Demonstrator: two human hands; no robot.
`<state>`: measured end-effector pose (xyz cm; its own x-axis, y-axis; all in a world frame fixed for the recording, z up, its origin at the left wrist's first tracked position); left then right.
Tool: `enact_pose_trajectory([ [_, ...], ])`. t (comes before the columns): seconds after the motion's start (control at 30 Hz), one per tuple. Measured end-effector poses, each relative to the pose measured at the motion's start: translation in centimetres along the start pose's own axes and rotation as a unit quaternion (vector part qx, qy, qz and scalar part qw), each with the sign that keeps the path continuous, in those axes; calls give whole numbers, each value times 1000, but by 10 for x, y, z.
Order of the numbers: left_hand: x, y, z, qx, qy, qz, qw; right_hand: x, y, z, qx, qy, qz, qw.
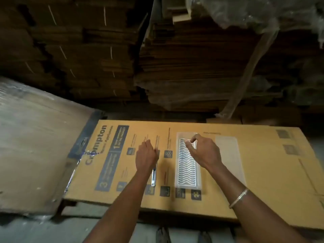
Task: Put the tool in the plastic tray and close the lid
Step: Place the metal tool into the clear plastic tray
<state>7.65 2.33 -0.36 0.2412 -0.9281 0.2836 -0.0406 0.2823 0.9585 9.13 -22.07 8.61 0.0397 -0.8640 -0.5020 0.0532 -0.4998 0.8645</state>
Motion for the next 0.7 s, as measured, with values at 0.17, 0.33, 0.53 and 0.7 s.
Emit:
enact_pose_trajectory([
  [0.17, -23, -63, 12, -118, 62, 19, 991, 23, -32, 15, -43, -51, 3, 998],
  [0.33, -36, -93, 9, -150, 85, 27, 985, 46, -55, 20, -47, -73, 9, 996],
  [0.53, -40, -110, 6, -124, 88, 26, 988, 81, -72, 32, -56, -108, 4, 993],
  [0.7, -45, -115, 8, -101, 157, 93, 978, 96, -75, 34, -44, -116, -5, 992],
])
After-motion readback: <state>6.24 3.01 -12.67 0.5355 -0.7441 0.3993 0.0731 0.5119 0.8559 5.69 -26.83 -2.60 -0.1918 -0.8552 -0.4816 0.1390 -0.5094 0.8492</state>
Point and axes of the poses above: each hand's wrist, its own z-axis away from the middle knuckle, its own y-axis out of the back of the hand, x = y × z, the point moved 8 cm from there along -z, towards the middle knuckle, and after that the axes turned 3 degrees about -y, right-handed, at the moved point
